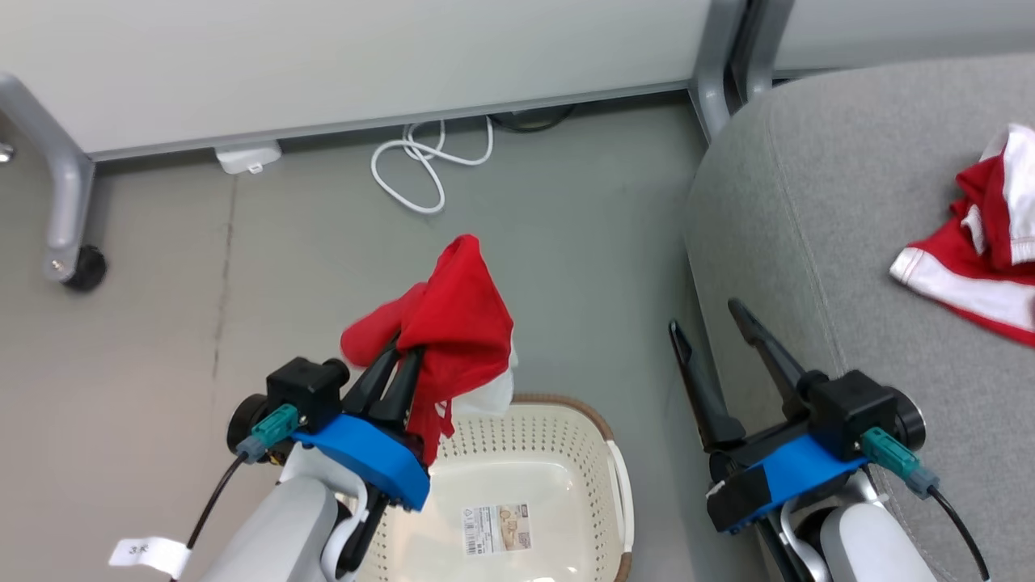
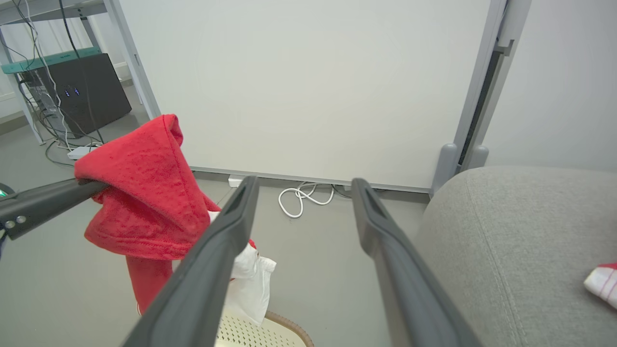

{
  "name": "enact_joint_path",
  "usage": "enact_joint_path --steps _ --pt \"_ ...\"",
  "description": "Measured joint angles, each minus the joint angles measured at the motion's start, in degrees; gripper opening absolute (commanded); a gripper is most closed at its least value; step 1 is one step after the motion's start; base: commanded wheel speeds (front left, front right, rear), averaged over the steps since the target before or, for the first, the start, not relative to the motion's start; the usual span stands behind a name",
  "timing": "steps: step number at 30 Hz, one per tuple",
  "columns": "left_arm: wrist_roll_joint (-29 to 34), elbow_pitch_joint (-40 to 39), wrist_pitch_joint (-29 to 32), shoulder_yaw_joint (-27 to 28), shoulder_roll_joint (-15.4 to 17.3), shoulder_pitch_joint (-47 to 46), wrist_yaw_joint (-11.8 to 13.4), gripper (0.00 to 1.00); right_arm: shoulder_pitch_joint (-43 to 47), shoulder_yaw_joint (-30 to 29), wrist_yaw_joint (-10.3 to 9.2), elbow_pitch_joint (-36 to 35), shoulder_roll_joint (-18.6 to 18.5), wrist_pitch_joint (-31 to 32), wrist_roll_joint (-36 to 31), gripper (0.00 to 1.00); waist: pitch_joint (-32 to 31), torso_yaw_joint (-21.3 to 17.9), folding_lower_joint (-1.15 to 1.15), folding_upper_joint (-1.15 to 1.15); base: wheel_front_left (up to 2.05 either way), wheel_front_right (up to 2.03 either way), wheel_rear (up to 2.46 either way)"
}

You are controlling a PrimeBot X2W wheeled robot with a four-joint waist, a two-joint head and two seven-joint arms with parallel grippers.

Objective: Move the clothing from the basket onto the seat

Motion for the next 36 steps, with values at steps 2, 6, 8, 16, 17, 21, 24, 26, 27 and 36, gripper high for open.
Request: enact_joint_path --steps 2,6,8,16,17,21,24,26,27,36 --pt "1.0 -2.2 0.0 1.0 0.5 0.7 0.0 0.00 1.4 -0.5 0.00 -0.5 0.0 0.7 0.0 1.00 -2.0 0.6 0.00 0.00 0.00 0.00 0.00" --pt "1.8 -4.6 0.0 1.4 0.5 1.1 0.0 0.00 3.8 -1.5 0.00 -1.1 0.0 1.9 0.0 1.00 -5.5 1.7 0.00 0.00 0.00 0.00 0.00" --pt "2.0 -4.9 0.0 0.7 0.5 0.8 0.0 0.00 4.9 -1.8 0.00 -1.5 0.0 2.4 0.0 1.00 -7.0 2.2 0.00 0.00 0.00 0.00 0.00" --pt "-0.6 -3.2 2.5 -4.0 -2.2 -7.8 0.0 0.00 7.7 -2.3 0.00 -3.1 0.0 4.1 0.4 1.00 -9.9 4.6 0.01 0.00 0.00 0.00 0.00" --pt "-1.0 -2.7 3.1 -4.6 -2.7 -9.0 0.0 0.00 7.8 -2.3 0.00 -3.2 0.0 4.4 0.5 1.00 -10.0 4.8 0.01 0.00 0.00 0.00 0.00" --pt "-1.7 -0.9 4.7 -5.7 -4.6 -13.6 0.0 0.00 8.1 -1.6 0.00 -3.5 0.0 5.0 0.6 1.00 -10.5 5.4 0.02 0.00 0.00 0.00 0.00" --pt "-2.3 0.5 5.4 -6.7 -5.8 -15.9 0.0 0.00 8.2 -1.1 0.00 -3.6 0.0 5.2 0.7 1.00 -10.8 5.5 0.02 0.00 0.00 0.00 0.00" --pt "-2.8 1.4 5.4 -7.3 -6.4 -16.6 0.0 0.00 8.2 -0.7 0.00 -3.5 0.0 5.4 0.8 1.00 -11.0 5.4 0.02 0.00 0.00 0.00 0.00" --pt "-3.2 1.7 5.4 -7.7 -6.6 -16.9 0.0 0.00 8.2 -0.5 0.00 -3.5 0.0 5.4 0.9 1.00 -11.0 5.3 0.02 0.00 0.00 0.00 0.00" --pt "-5.1 4.8 4.7 -10.1 -7.4 -18.6 0.0 0.00 7.9 2.1 0.00 -3.3 0.0 5.9 1.8 1.00 -10.4 4.7 0.02 0.00 0.00 0.00 0.00"
